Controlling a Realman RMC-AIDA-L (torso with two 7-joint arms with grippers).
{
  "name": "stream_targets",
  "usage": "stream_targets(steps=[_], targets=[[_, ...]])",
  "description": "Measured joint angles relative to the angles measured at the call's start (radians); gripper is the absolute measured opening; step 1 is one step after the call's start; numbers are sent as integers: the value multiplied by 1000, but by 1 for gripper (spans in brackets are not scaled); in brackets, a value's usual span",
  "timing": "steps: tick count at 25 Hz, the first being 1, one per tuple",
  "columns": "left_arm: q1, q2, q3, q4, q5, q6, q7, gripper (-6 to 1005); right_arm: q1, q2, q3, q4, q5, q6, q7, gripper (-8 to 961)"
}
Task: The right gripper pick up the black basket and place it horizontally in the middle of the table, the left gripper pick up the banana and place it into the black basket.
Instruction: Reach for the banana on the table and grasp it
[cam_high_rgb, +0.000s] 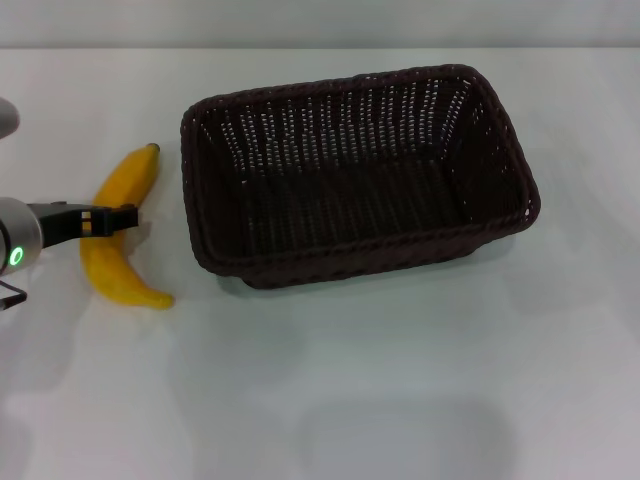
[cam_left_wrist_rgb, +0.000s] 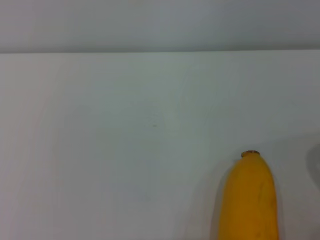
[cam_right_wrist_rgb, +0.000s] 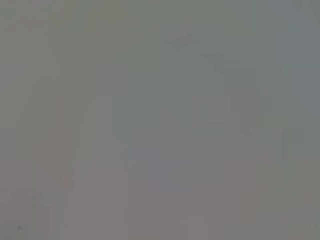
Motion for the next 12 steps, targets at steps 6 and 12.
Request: stream_targets(steps=[6,12], targets=[[-5,0,-2,-18,-1,11,0,804,0,0,-2,0,0,-1,1,675],[-6,0,-9,-18,-2,11,-3,734,0,0,-2,-1,1,-3,2,675]])
